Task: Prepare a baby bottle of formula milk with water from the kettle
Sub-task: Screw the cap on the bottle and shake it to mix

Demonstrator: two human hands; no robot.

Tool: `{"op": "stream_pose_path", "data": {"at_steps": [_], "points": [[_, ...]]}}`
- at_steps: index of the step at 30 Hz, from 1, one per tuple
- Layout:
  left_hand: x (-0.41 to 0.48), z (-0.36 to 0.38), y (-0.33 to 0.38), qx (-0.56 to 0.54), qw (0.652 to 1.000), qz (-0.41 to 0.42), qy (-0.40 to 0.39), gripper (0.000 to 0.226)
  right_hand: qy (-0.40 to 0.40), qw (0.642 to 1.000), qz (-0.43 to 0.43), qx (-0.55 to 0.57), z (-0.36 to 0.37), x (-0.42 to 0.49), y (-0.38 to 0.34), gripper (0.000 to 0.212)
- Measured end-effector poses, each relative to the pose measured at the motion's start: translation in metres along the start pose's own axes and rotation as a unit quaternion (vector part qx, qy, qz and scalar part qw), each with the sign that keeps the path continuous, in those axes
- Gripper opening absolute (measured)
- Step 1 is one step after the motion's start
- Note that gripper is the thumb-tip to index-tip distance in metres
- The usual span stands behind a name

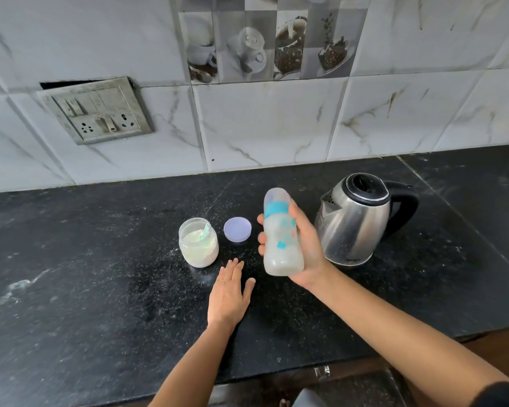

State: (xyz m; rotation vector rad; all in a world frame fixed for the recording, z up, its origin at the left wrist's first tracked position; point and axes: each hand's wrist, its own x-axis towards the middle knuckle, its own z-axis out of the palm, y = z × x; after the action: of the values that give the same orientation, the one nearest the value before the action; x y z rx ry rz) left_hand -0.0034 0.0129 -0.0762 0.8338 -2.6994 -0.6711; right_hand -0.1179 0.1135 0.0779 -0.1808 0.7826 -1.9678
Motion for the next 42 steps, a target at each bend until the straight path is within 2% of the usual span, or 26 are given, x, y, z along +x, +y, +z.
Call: {"op": "stream_pose_path", "data": {"at_steps": [2,5,7,10,12,16,17,19,21,22,26,29,31,35,39,41,42], "points": [[0.000,0.001,0.000,0.000,1.000,0.002,0.001,0.055,0.007,1.000,-0.024,0.016,0.002,0.007,-0.005,0.044],[0.000,0.001,-0.001,0.002,1.000,0.002,-0.001,0.055,0.108,0.983,-0.078,0.129,0.007,0.027,-0.027,0.039],[0.000,0.001,0.000,0.003,1.000,0.000,-0.002,0.055,0.118,0.978,-0.067,0.161,0.005,0.024,-0.025,0.039],[0.000,0.002,0.000,0.004,1.000,0.002,0.001,0.055,0.064,0.997,0.001,0.041,-0.009,0.005,0.002,0.038],[0.000,0.004,0.000,0.007,1.000,0.008,0.005,0.054,0.058,0.998,0.000,0.025,-0.010,0.006,0.003,0.039],[-0.001,0.007,-0.001,0.029,0.999,0.009,0.011,0.055,0.147,0.966,-0.064,0.202,0.000,0.028,-0.015,0.038],[-0.001,0.008,0.000,0.037,0.999,0.006,0.010,0.061,0.144,0.970,-0.051,0.189,-0.001,0.026,-0.012,0.037],[-0.001,0.009,0.000,0.051,0.999,-0.005,0.007,0.071,0.102,0.991,-0.002,0.089,-0.008,0.016,0.003,0.039],[-0.002,0.010,-0.001,0.060,0.998,-0.016,0.000,0.061,0.057,0.998,0.023,0.001,-0.011,0.007,0.011,0.047],[-0.001,0.011,-0.001,0.059,0.998,-0.015,-0.004,0.055,0.054,0.998,0.011,0.003,-0.009,0.009,0.008,0.047],[-0.003,0.009,-0.004,0.057,0.998,-0.004,-0.021,0.053,0.112,0.979,-0.032,0.166,0.002,0.023,-0.013,0.043],[-0.001,0.009,-0.006,0.043,0.999,0.002,-0.015,0.053,0.049,0.996,0.033,0.062,-0.005,0.011,-0.005,0.051],[0.000,0.010,-0.006,0.039,0.999,0.002,-0.006,0.053,0.022,0.999,0.031,0.013,-0.007,0.007,-0.004,0.054],[0.000,0.010,-0.006,0.033,0.999,0.002,0.000,0.053,0.030,0.986,-0.024,0.165,-0.007,0.021,-0.018,0.038],[0.000,0.010,-0.006,0.029,1.000,0.001,0.003,0.053,-0.036,0.995,-0.027,0.083,-0.014,0.013,-0.016,0.039],[0.000,0.011,-0.006,0.033,0.999,0.002,0.006,0.054,-0.037,0.993,-0.046,0.106,-0.009,0.016,-0.022,0.052],[0.000,0.011,-0.006,0.033,0.999,0.001,0.006,0.054,-0.022,0.989,-0.051,0.136,-0.006,0.017,-0.023,0.052]]}}
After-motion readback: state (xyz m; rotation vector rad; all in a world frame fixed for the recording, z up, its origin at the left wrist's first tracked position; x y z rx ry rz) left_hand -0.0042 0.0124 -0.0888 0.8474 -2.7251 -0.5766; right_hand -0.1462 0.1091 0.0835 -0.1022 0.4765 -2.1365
